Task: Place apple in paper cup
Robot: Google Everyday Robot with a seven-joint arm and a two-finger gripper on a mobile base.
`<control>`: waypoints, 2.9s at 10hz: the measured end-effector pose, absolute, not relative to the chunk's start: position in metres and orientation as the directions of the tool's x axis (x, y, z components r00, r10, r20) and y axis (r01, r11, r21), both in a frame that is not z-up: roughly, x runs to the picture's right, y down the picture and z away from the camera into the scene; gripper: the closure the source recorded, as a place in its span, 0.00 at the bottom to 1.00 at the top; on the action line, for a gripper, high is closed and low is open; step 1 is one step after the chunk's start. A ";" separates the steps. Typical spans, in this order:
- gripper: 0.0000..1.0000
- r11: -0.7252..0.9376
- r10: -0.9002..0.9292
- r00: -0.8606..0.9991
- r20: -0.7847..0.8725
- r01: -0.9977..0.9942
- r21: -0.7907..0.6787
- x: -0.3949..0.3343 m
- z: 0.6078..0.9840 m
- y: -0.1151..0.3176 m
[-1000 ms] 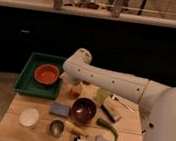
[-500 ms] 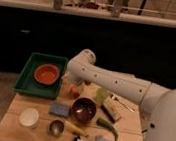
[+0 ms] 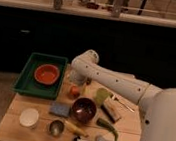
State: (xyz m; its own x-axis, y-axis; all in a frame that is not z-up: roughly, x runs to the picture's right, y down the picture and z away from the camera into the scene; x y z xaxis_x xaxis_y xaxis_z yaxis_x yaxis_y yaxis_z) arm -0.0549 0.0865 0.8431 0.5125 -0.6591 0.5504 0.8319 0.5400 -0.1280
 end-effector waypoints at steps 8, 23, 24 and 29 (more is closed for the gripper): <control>0.20 0.526 -0.601 0.497 0.625 0.836 -0.158 -0.060 0.874 0.100; 0.20 0.530 -0.525 0.516 0.677 0.820 -0.215 -0.052 0.894 0.134; 0.20 0.531 -0.525 0.521 0.673 0.819 -0.219 -0.050 0.895 0.133; 0.48 0.529 -0.537 0.533 0.654 0.816 -0.232 -0.042 0.895 0.125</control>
State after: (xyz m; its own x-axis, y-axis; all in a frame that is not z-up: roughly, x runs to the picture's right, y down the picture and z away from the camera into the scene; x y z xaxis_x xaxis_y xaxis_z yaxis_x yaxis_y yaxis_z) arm -0.0416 0.1254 0.8953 0.5334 -0.5365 0.6539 0.8162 0.5293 -0.2315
